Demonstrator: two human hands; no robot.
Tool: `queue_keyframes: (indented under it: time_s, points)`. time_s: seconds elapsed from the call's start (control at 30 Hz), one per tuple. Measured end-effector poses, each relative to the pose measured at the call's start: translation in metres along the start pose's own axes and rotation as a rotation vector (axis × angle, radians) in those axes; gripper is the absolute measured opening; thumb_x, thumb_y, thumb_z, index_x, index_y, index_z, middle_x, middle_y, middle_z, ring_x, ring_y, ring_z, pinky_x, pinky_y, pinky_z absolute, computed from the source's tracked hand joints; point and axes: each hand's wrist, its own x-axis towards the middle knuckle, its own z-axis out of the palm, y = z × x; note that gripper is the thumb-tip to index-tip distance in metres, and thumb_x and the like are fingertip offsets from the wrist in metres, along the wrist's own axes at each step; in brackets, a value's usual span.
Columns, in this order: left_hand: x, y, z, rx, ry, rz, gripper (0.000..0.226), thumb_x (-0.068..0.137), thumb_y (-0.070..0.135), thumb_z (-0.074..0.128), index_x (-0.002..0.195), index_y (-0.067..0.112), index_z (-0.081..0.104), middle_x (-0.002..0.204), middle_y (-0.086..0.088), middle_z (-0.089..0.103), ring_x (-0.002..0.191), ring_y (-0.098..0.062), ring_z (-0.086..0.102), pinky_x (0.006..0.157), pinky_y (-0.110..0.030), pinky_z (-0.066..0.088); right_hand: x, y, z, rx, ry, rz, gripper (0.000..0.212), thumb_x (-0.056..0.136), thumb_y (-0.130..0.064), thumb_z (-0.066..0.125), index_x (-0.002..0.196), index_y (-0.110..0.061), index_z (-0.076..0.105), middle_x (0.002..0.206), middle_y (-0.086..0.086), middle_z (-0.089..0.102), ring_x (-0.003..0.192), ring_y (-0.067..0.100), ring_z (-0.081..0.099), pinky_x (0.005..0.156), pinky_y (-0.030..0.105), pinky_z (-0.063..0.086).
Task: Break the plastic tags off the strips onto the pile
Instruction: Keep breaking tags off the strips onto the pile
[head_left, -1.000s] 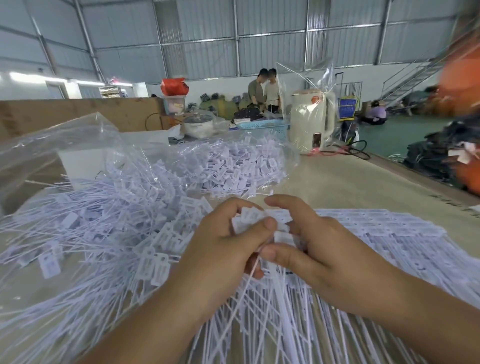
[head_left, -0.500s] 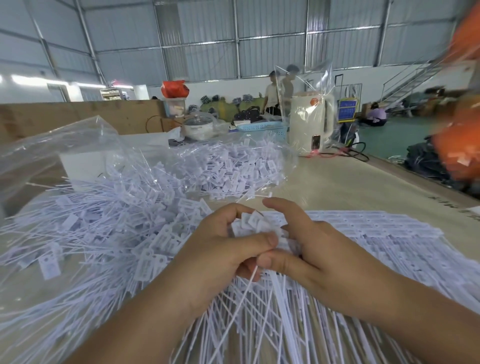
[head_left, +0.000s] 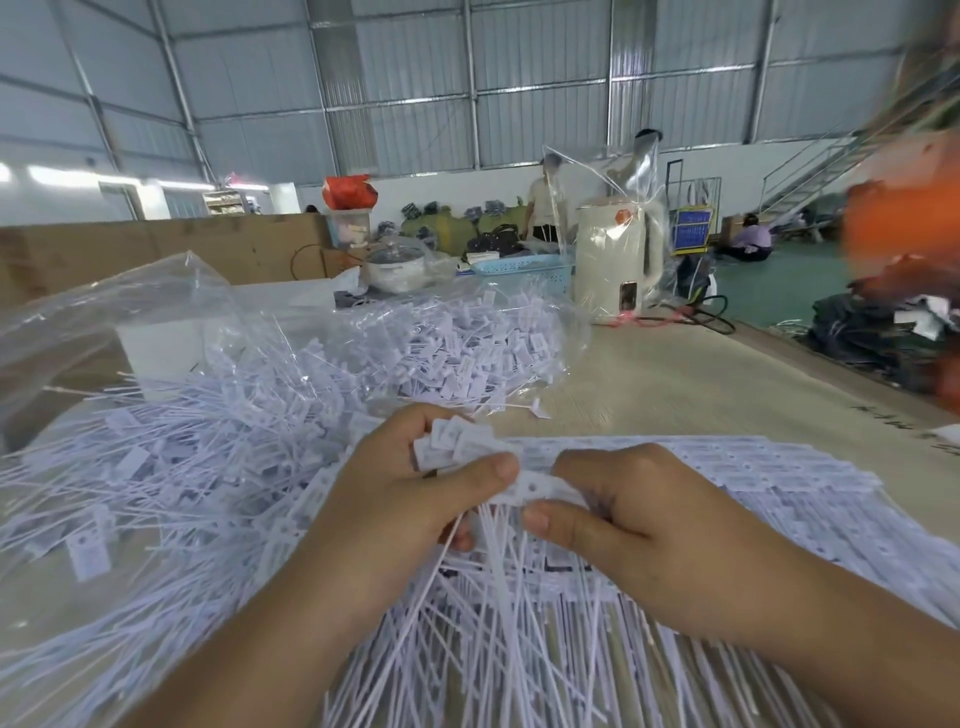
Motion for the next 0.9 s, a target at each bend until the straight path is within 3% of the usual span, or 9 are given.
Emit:
queue_keyframes:
  time_s: [0.23, 0.37, 0.5, 0.57, 0.63, 0.7, 0.77, 0.9]
  points:
    - [-0.002, 0.002, 0.008, -0.186, 0.033, -0.043, 0.034, 0.054, 0.033, 0.081, 0.083, 0.018, 0.071, 0.065, -0.01, 0.061, 0.044, -0.014, 0.051, 0.045, -0.027, 0.045, 0.0, -0.006, 0.001, 0.059, 0.133, -0.035, 0.042, 0.087, -0.059, 0.05, 0.061, -0.027, 0.042, 0.053, -0.01, 0.044, 0.046, 0.011, 0.04, 0.045, 0.025, 0.028]
    - [-0.004, 0.005, 0.014, -0.374, 0.04, -0.141, 0.038, 0.049, 0.025, 0.081, 0.083, 0.01, 0.073, 0.056, -0.008, 0.055, 0.037, -0.011, 0.044, 0.042, -0.025, 0.046, -0.001, -0.012, 0.005, 0.074, 0.206, -0.079, 0.031, 0.088, -0.05, 0.055, 0.06, -0.042, 0.044, 0.056, -0.018, 0.048, 0.049, 0.007, 0.044, 0.047, 0.016, 0.027]
    - [-0.001, -0.001, 0.01, -0.496, 0.021, -0.259, 0.034, 0.063, 0.018, 0.074, 0.09, -0.001, 0.068, 0.056, -0.006, 0.053, 0.037, -0.009, 0.041, 0.038, -0.022, 0.045, -0.002, -0.013, 0.003, -0.056, 0.364, -0.114, 0.042, 0.092, -0.051, 0.05, 0.059, -0.029, 0.033, 0.054, -0.01, 0.035, 0.048, 0.008, 0.039, 0.045, 0.021, 0.029]
    - [0.003, -0.005, 0.004, -0.487, 0.094, -0.261, 0.034, 0.063, 0.019, 0.074, 0.092, 0.002, 0.069, 0.057, -0.005, 0.052, 0.038, -0.01, 0.041, 0.041, -0.022, 0.046, -0.001, -0.01, -0.002, 0.022, 0.401, -0.069, 0.045, 0.089, -0.056, 0.048, 0.06, -0.023, 0.034, 0.053, -0.007, 0.035, 0.046, 0.009, 0.036, 0.044, 0.022, 0.028]
    - [0.004, -0.006, 0.002, -0.438, 0.143, -0.224, 0.024, 0.057, 0.022, 0.079, 0.077, 0.012, 0.072, 0.052, -0.004, 0.051, 0.037, -0.012, 0.043, 0.046, -0.026, 0.048, -0.001, -0.007, -0.005, 0.08, 0.357, -0.027, 0.046, 0.087, -0.062, 0.048, 0.065, -0.022, 0.042, 0.051, -0.007, 0.038, 0.044, 0.008, 0.036, 0.043, 0.021, 0.026]
    - [0.001, -0.004, 0.005, -0.321, 0.115, -0.171, 0.029, 0.051, 0.031, 0.083, 0.074, 0.017, 0.073, 0.053, -0.004, 0.056, 0.04, -0.013, 0.049, 0.048, -0.029, 0.046, -0.003, -0.007, -0.003, 0.095, 0.238, -0.031, 0.035, 0.088, -0.064, 0.049, 0.084, -0.029, 0.053, 0.05, -0.011, 0.047, 0.041, 0.006, 0.041, 0.041, 0.017, 0.028]
    - [-0.005, -0.003, 0.011, -0.237, 0.04, -0.13, 0.034, 0.053, 0.033, 0.087, 0.082, 0.021, 0.072, 0.06, -0.003, 0.065, 0.045, -0.011, 0.057, 0.045, -0.024, 0.046, -0.003, -0.009, 0.002, 0.099, 0.101, -0.045, 0.032, 0.086, -0.066, 0.049, 0.109, -0.044, 0.045, 0.058, -0.018, 0.058, 0.045, 0.003, 0.049, 0.045, 0.018, 0.035]
    - [-0.009, -0.001, 0.018, -0.178, -0.014, -0.102, 0.036, 0.058, 0.034, 0.09, 0.088, 0.025, 0.072, 0.075, -0.007, 0.072, 0.051, -0.013, 0.061, 0.045, -0.022, 0.046, -0.003, -0.006, 0.007, 0.117, -0.017, 0.014, 0.06, 0.081, -0.072, 0.044, 0.133, -0.052, 0.022, 0.075, -0.002, 0.067, 0.051, 0.004, 0.053, 0.05, 0.02, 0.038]
